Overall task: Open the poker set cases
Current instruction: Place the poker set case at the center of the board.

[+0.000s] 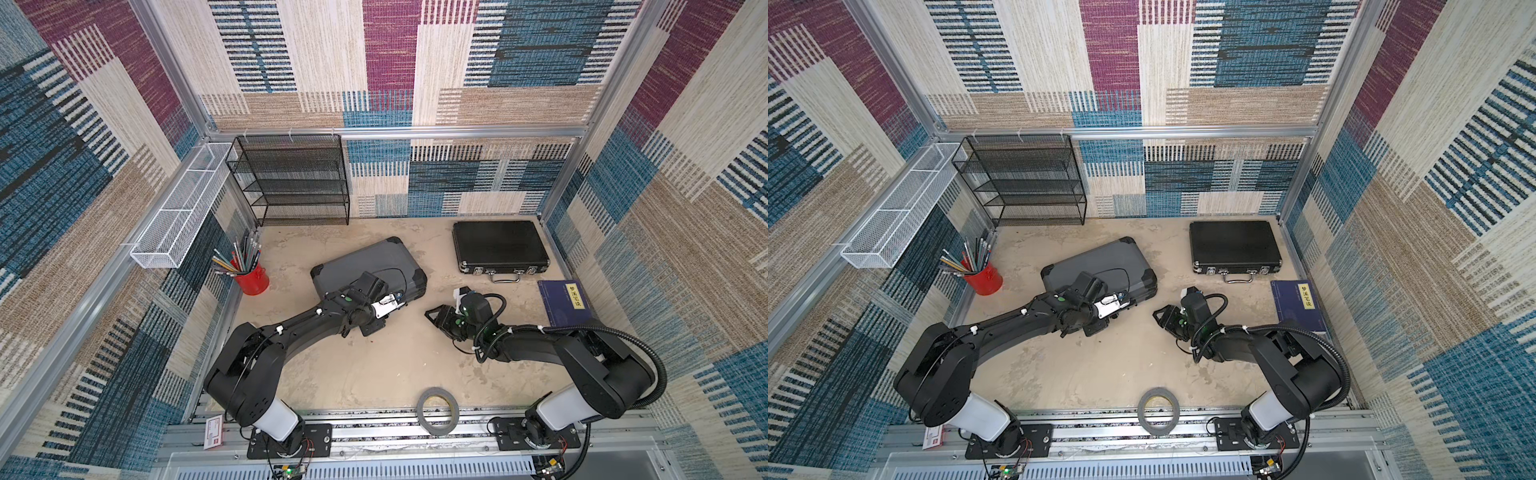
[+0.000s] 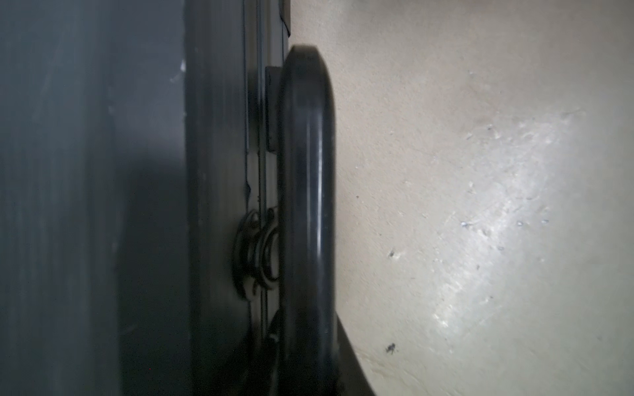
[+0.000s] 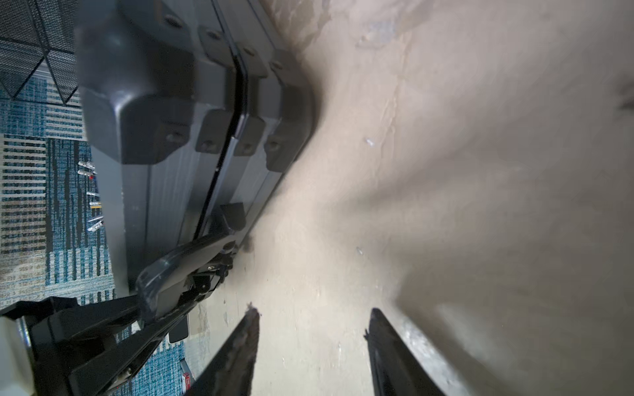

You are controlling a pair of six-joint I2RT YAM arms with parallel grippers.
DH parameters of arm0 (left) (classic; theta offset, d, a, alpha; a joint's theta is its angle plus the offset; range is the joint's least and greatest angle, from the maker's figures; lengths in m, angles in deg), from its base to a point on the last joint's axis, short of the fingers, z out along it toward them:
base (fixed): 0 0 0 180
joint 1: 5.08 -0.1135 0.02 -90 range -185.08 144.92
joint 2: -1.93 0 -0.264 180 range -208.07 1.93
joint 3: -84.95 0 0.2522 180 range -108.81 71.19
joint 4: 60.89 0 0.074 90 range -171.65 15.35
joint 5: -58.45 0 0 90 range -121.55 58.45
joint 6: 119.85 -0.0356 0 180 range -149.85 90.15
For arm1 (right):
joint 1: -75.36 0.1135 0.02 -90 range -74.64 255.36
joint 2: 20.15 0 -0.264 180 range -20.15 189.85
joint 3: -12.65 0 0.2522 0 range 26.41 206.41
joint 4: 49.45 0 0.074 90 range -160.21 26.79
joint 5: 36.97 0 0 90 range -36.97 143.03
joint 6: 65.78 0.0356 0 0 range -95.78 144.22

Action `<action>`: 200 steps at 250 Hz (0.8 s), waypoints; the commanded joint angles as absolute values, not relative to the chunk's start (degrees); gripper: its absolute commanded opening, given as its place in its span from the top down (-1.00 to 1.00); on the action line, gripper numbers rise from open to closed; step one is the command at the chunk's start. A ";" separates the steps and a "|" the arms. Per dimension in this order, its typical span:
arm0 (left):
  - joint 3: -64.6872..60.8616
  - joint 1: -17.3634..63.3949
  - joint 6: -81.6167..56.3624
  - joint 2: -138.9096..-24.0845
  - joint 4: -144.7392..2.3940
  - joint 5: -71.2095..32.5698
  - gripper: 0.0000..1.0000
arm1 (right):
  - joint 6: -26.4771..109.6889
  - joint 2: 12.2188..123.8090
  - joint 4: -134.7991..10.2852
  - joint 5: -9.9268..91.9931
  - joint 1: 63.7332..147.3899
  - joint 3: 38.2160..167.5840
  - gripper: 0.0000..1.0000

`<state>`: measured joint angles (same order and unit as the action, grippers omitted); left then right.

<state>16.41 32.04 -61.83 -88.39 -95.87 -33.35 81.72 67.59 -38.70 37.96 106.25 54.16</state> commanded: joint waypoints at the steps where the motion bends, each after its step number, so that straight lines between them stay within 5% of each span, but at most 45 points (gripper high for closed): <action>1: 17.63 33.64 -61.70 -88.65 -96.12 -31.21 0.61 | 77.84 68.43 -39.25 36.43 106.24 56.18 -0.09; 200: 19.15 42.82 -56.34 -93.38 -96.41 -37.44 0.48 | 78.01 67.29 -39.01 38.35 106.29 52.79 -0.10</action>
<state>18.81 42.01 -57.31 -91.43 -94.14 -47.21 78.02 67.64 -39.98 37.24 106.25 53.15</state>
